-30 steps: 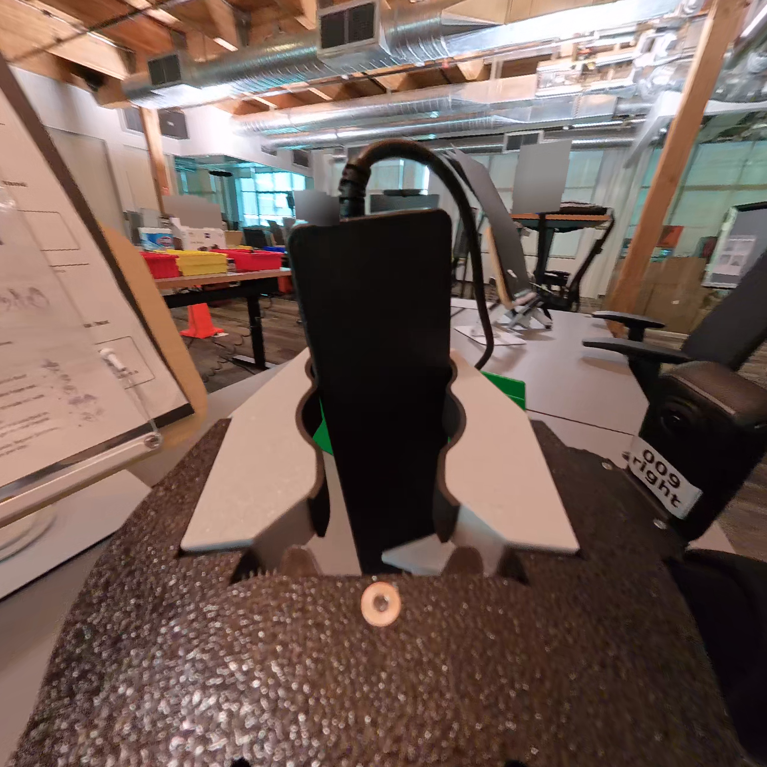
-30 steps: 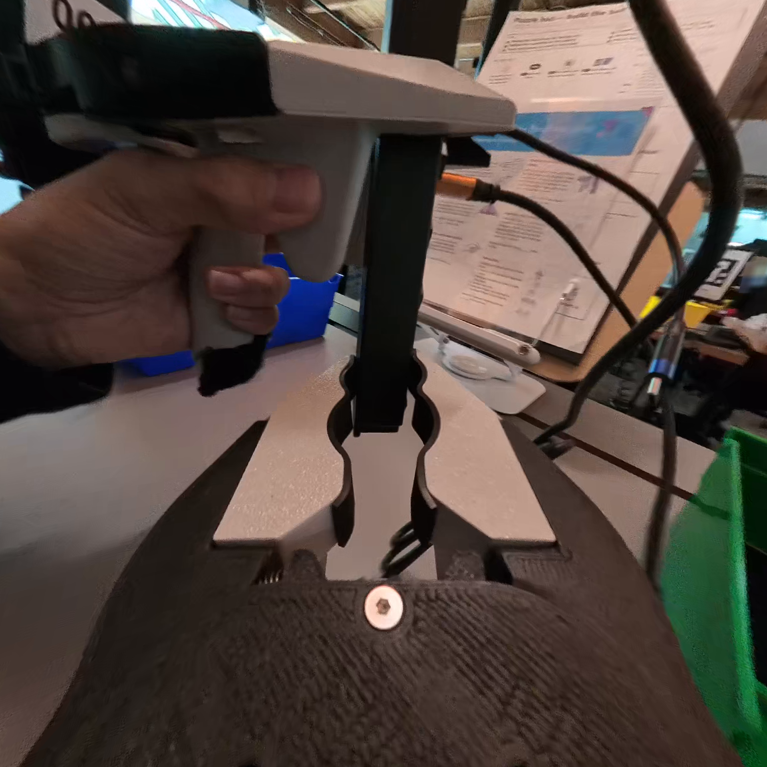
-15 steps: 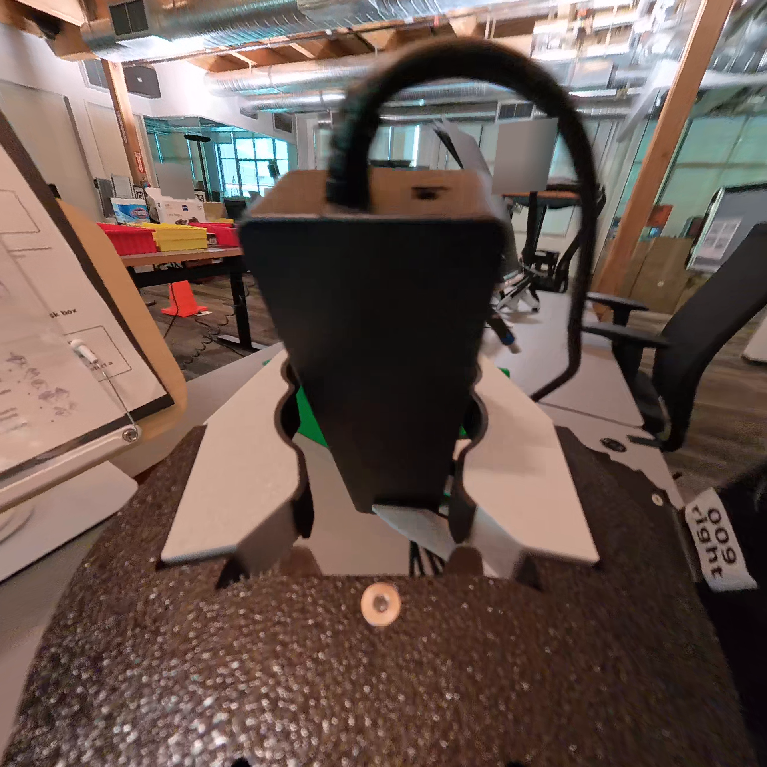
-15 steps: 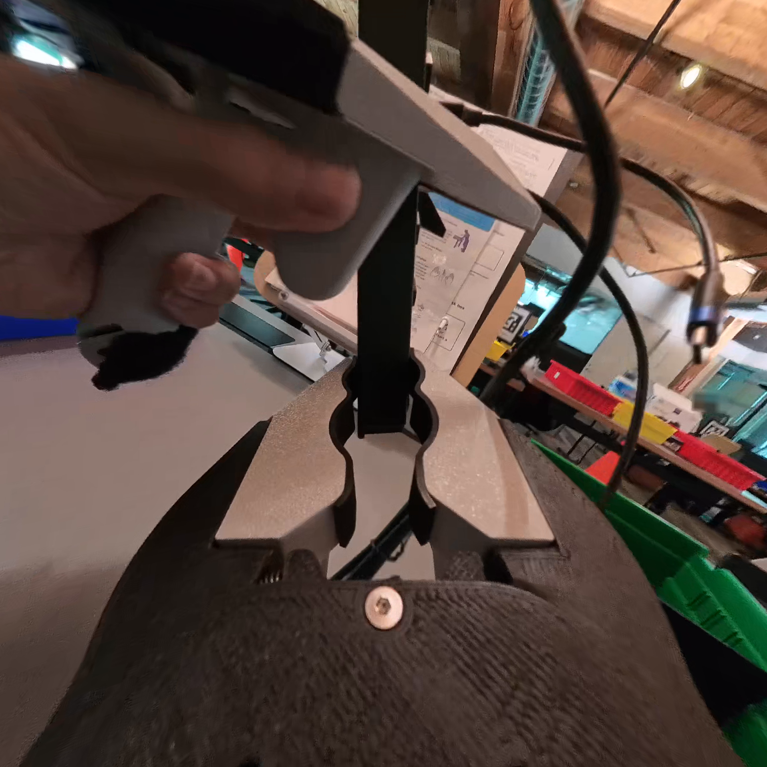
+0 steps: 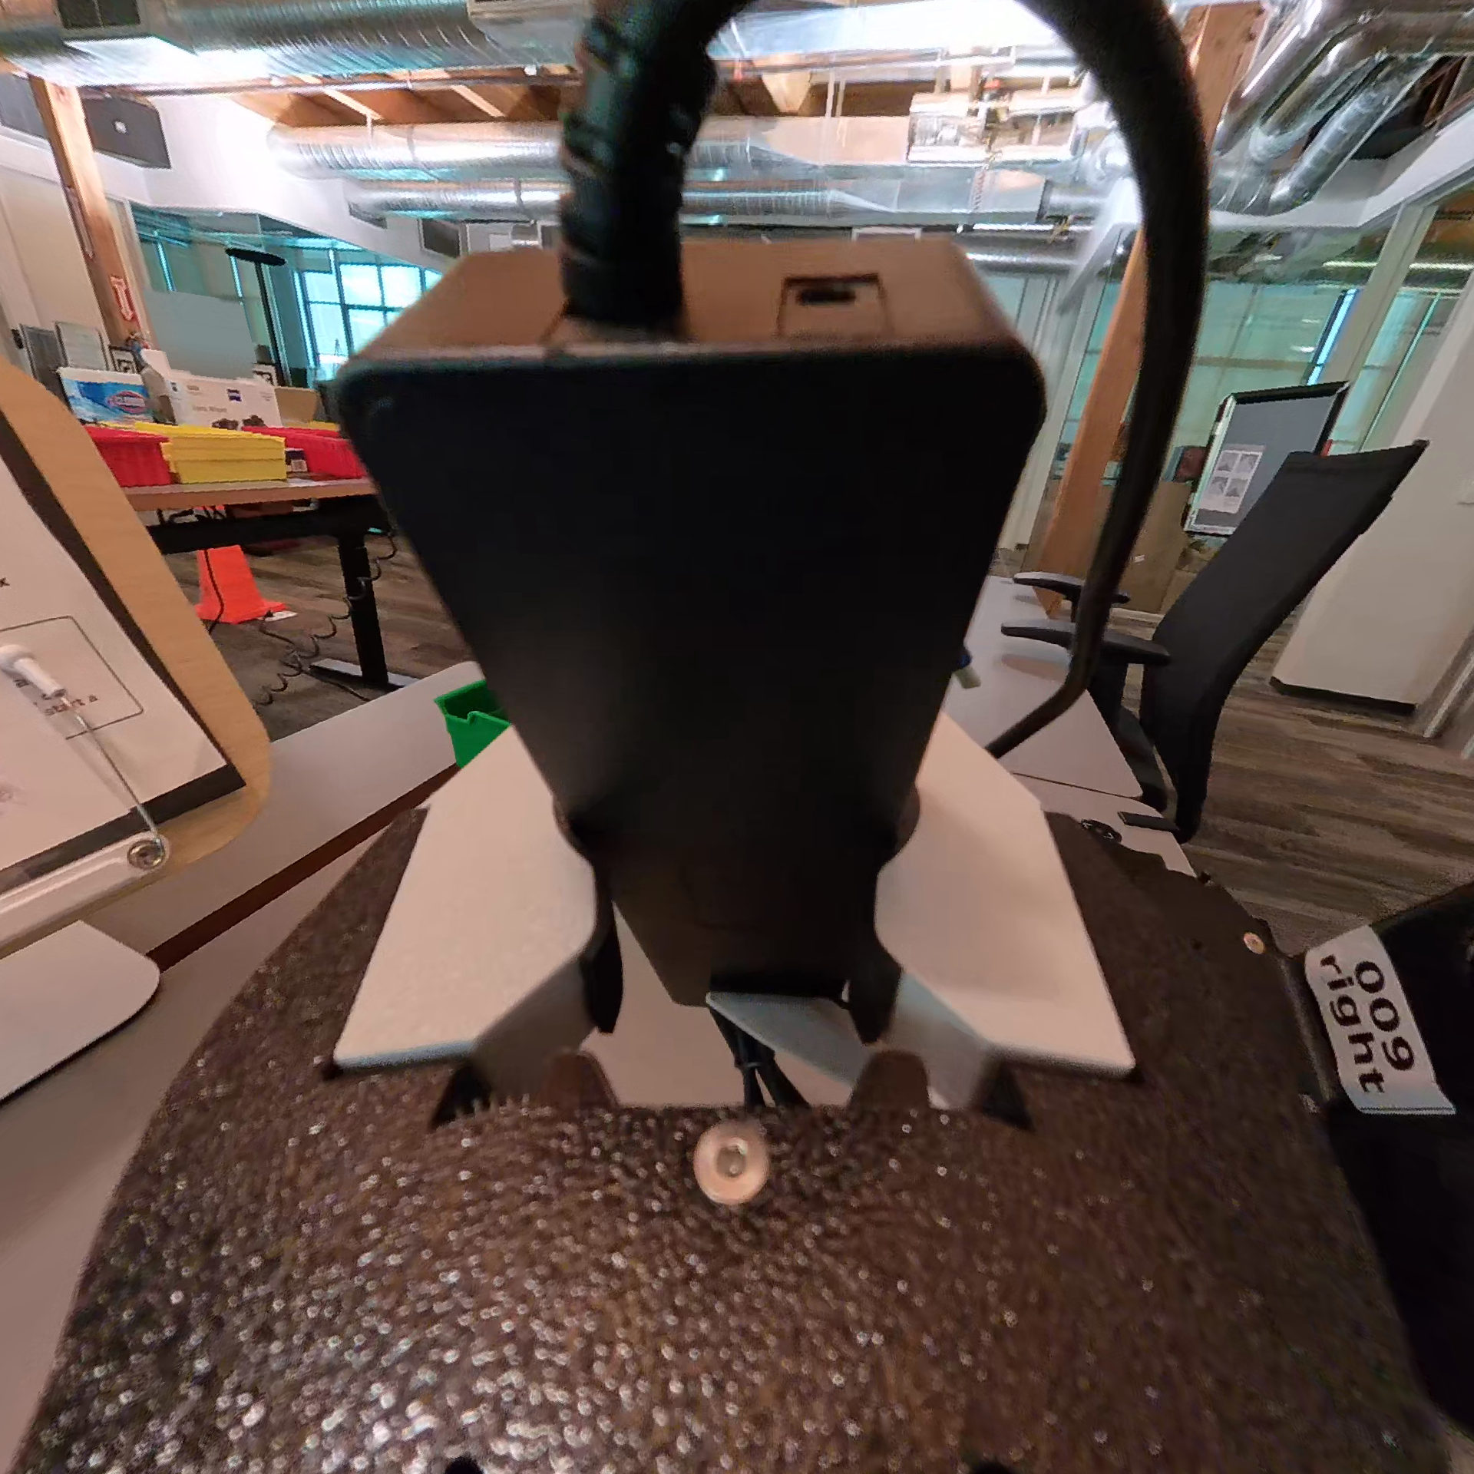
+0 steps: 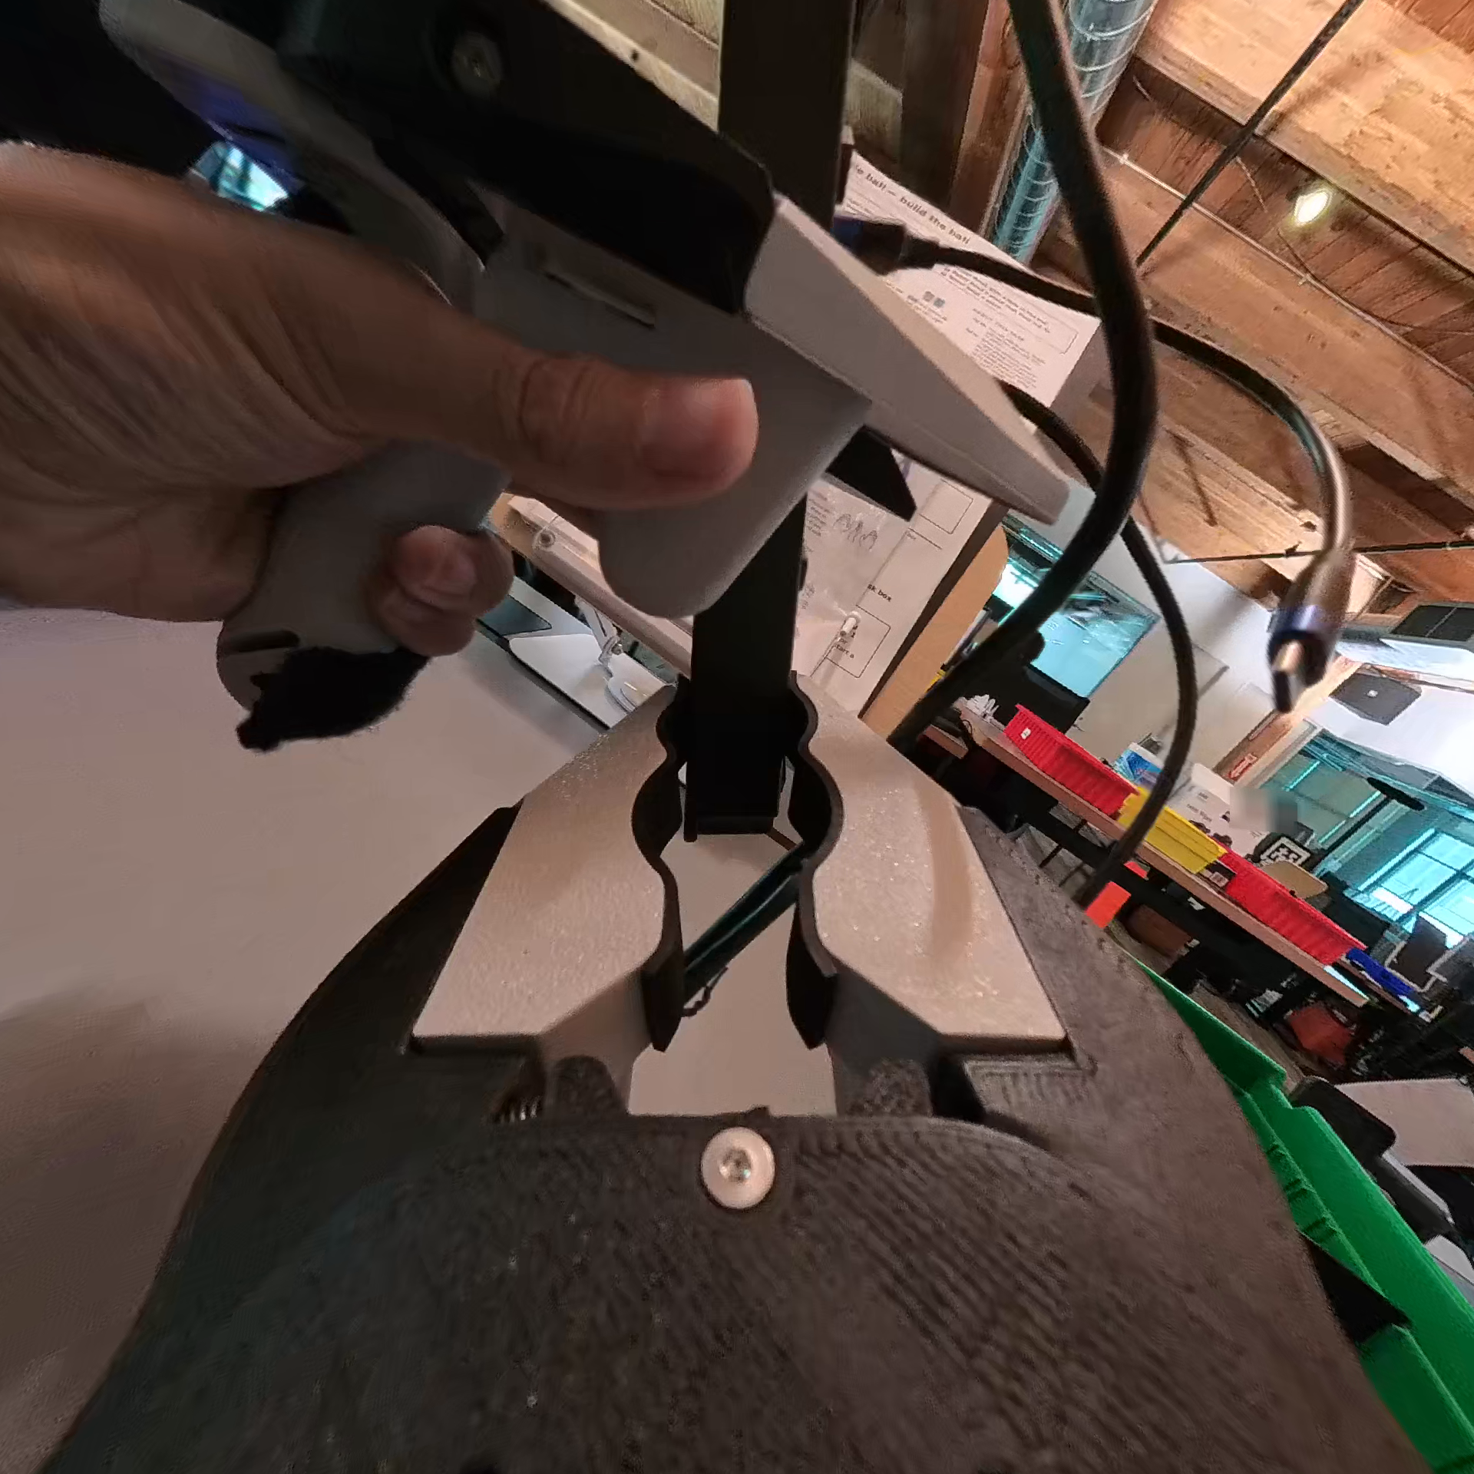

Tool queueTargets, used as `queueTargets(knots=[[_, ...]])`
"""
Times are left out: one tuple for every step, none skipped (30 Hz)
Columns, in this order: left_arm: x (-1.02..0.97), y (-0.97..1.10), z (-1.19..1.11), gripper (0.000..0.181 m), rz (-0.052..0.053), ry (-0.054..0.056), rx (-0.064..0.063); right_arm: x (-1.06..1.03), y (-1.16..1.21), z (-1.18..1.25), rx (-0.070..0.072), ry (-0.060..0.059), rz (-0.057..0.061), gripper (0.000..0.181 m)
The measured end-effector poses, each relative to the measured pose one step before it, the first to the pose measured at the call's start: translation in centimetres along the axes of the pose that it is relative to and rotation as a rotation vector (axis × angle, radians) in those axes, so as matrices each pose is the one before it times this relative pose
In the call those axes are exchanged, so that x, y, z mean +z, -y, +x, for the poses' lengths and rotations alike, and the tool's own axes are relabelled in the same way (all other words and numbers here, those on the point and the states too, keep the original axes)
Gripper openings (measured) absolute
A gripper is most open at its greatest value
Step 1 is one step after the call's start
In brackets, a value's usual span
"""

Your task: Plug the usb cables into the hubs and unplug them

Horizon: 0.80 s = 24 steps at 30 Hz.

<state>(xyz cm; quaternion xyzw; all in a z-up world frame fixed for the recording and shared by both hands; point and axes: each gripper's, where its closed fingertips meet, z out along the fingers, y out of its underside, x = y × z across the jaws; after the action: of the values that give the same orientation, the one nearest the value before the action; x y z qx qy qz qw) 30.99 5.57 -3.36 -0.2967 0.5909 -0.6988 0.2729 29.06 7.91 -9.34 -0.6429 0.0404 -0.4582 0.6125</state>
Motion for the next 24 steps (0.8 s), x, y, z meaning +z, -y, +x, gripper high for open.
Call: queueTargets(knots=[[-0.090,0.157,0.054,0.065,0.0118,-0.0077,0.0064,-0.012,0.065,-0.010,-0.0043,-0.0026,0.0016,0.021],[-0.077,0.088,-0.043,0.065,0.0078,0.0000,0.0050,0.018,0.105,-0.046,0.0001,0.0006,0.0015,0.021],[-0.064,0.068,-0.024,0.065,0.0051,-0.0010,0.0007,0.032,0.047,-0.132,-0.0043,0.0023,-0.0005,0.021],[-0.047,-0.041,-0.028,0.065,-0.0027,-0.0010,0.0017,0.015,0.008,-0.105,-0.0088,0.0003,-0.0008,0.021],[-0.049,-0.099,-0.045,0.065,-0.0090,-0.0022,-0.0041,0.016,-0.021,-0.078,-0.0055,0.0037,-0.0016,0.021],[-0.027,-0.134,-0.106,0.065,-0.0092,0.0035,-0.0089,0.027,-0.023,-0.106,-0.0018,0.0064,-0.0008,0.021],[0.004,-0.147,-0.092,0.064,-0.0085,0.0036,-0.0111,0.062,-0.090,-0.162,0.0069,0.0085,-0.0032,0.021],[0.015,-0.131,-0.040,0.063,-0.0067,-0.0011,-0.0052,0.034,-0.068,-0.141,0.0103,0.0075,0.0007,0.022],[0.002,-0.121,-0.017,0.063,-0.0068,-0.0046,-0.0016,0.030,-0.062,-0.123,0.0053,0.0079,0.0014,0.022],[-0.014,-0.157,-0.022,0.063,-0.0091,-0.0084,-0.0015,0.037,-0.066,-0.108,0.0060,0.0086,0.0001,0.023],[-0.051,-0.188,-0.104,0.063,-0.0127,-0.0086,-0.0095,0.048,-0.062,-0.166,0.0106,0.0130,0.0011,0.024],[-0.090,-0.210,-0.179,0.063,-0.0127,-0.0081,-0.0137,0.064,-0.037,-0.284,0.0116,0.0198,0.0013,0.024],[-0.115,-0.166,-0.170,0.062,-0.0075,-0.0080,-0.0079,0.107,-0.085,-0.277,0.0085,0.0187,-0.0020,0.024],[-0.126,-0.216,-0.279,0.062,-0.0107,-0.0011,-0.0001,0.110,-0.099,-0.293,0.0123,0.0215,-0.0026,0.026],[-0.225,-0.293,-0.612,0.062,-0.0195,0.0195,0.0163,0.095,-0.104,-0.435,0.0255,0.0364,0.0020,0.026],[-0.383,-0.281,-0.788,0.062,-0.0211,0.0258,0.0316,-0.031,0.236,-0.580,0.0362,0.0520,0.0264,0.027],[-0.537,-0.158,-0.734,0.062,-0.0145,0.0122,0.0283,-0.191,0.665,-0.658,0.0380,0.0649,0.0495,0.031],[-0.667,-0.054,-0.583,0.062,-0.0094,-0.0072,0.0138,-0.327,0.978,-0.744,0.0440,0.0797,0.0540,0.034],[-0.781,-0.065,-0.317,0.062,-0.0116,-0.0306,0.0073,-0.479,1.417,-0.998,0.0482,0.1093,0.0579,0.038],[-0.894,-0.077,-0.136,0.062,-0.0072,-0.0371,0.0141,-0.637,1.605,-1.368,0.0530,0.1457,0.0452,0.041],[-0.934,-0.102,-0.140,0.062,-0.0042,-0.0298,0.0198,-0.737,1.457,-1.076,0.0709,0.1310,0.0130,0.044],[-0.890,-0.462,0.075,0.062,-0.0256,-0.0418,0.0075,-0.882,1.537,0.050,0.0759,0.0490,0.0046,0.053],[-0.776,-0.721,0.314,0.062,-0.0373,-0.0520,-0.0021,-1.055,1.744,0.683,0.0496,-0.0016,0.0202,0.059],[-0.611,-0.734,0.225,0.062,-0.0285,-0.0352,0.0113,-1.053,1.692,1.117,0.0243,-0.0331,0.0256,0.057]])
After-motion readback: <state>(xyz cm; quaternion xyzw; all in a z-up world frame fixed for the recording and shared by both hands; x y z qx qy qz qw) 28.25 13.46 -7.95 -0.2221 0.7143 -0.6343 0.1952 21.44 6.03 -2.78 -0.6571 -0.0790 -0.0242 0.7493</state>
